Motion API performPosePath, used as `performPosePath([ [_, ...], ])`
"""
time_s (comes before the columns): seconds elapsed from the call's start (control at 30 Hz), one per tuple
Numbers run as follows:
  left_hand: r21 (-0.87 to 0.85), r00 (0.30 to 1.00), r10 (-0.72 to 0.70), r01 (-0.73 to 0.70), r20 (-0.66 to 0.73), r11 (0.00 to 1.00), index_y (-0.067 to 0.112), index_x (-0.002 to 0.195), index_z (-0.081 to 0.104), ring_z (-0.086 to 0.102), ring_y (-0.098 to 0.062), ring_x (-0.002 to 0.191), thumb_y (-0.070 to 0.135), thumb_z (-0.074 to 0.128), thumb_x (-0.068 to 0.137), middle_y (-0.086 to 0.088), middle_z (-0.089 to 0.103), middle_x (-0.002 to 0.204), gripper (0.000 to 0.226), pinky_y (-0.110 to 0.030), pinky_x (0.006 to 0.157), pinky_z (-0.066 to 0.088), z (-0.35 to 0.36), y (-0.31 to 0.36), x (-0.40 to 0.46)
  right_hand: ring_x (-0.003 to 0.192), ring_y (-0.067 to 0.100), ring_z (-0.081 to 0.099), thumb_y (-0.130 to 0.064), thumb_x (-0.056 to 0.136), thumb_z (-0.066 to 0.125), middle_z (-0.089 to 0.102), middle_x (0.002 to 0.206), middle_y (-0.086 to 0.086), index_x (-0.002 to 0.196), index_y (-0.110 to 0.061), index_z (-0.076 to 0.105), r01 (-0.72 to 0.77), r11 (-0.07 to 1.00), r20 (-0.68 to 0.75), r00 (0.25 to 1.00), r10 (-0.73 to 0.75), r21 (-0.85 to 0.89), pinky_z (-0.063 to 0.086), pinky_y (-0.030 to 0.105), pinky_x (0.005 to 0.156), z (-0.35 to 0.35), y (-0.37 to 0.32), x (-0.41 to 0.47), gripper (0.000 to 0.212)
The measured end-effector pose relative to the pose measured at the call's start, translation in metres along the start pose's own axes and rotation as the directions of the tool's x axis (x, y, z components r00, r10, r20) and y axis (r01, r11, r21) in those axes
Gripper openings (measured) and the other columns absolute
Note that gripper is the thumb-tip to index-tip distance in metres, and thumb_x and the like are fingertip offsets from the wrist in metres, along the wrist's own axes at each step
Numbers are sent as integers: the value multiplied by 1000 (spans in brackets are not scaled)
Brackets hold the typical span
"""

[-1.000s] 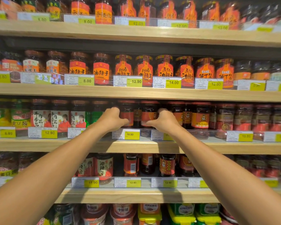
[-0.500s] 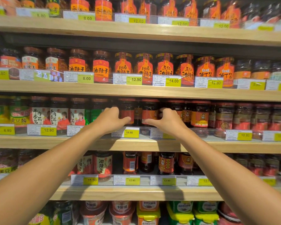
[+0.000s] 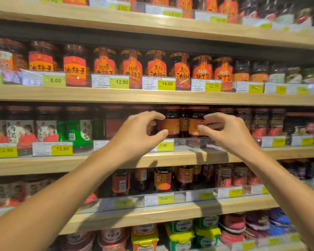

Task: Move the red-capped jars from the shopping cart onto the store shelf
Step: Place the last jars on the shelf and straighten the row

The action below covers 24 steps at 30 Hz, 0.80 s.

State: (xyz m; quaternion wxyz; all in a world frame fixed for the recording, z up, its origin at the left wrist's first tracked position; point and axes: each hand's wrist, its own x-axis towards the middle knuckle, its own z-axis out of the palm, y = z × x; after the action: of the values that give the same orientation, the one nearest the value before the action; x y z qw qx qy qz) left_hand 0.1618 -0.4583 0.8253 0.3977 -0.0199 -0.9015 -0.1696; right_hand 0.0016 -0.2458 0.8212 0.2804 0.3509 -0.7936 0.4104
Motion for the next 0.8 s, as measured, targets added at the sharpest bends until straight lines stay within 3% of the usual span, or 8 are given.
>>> performPosePath([
  [0.23,134,953,-176,147,247,980,40,152,28,47,-33,133,64,57,86,-20,45,145,76,-46,107,43,54,13,51,118,20,63,-59,79,74,67,131,2,139,-13,56,-87,989,69,993,96,-119,51,43,101,1,27,17,78],
  [0.3,178,933,-239,196,269,964,39,154,24,36,-34,143,64,54,88,-21,35,154,77,-47,112,38,62,13,60,120,24,61,-59,80,73,64,135,6,141,-10,53,-98,987,88,990,110,-127,50,44,102,7,28,23,81],
  [0.4,230,915,-305,248,263,941,30,153,30,41,-33,141,62,52,90,-16,36,155,74,-45,110,40,70,13,69,124,27,57,-57,81,73,64,132,11,137,-6,56,-114,986,102,987,127,-124,49,43,101,15,27,33,78],
  [0.53,268,911,-339,275,235,923,15,127,52,57,-32,115,52,53,95,-15,54,134,49,-37,82,48,76,13,75,83,20,64,-54,79,76,71,95,6,96,-13,66,-151,984,127,978,163,-96,53,37,72,23,31,44,46],
  [0.6,258,929,-318,265,190,929,12,93,53,59,-29,89,44,55,96,-12,62,104,32,-33,59,41,78,12,76,71,16,62,-54,77,77,70,83,4,90,-11,68,-156,985,148,975,166,-75,46,32,58,26,33,48,46],
  [0.67,255,943,-307,268,130,929,11,76,49,59,-30,78,38,58,95,-9,60,83,34,-33,52,35,79,9,77,64,14,58,-54,77,78,68,75,2,90,-11,69,-152,987,155,975,159,-56,41,31,53,28,35,49,46],
  [0.73,283,946,-309,272,94,920,1,98,57,64,-35,87,35,61,94,-13,63,91,34,-34,60,42,78,7,80,62,15,57,-55,77,77,65,73,2,90,-11,67,-148,988,161,975,154,-49,40,33,54,29,37,50,47],
  [0.8,298,943,-326,291,74,909,-6,141,35,61,-40,104,33,62,94,-24,58,119,67,-36,76,48,78,5,83,62,16,56,-58,76,76,63,73,2,92,-11,66,-142,989,166,975,148,-47,39,34,55,30,39,51,50],
])
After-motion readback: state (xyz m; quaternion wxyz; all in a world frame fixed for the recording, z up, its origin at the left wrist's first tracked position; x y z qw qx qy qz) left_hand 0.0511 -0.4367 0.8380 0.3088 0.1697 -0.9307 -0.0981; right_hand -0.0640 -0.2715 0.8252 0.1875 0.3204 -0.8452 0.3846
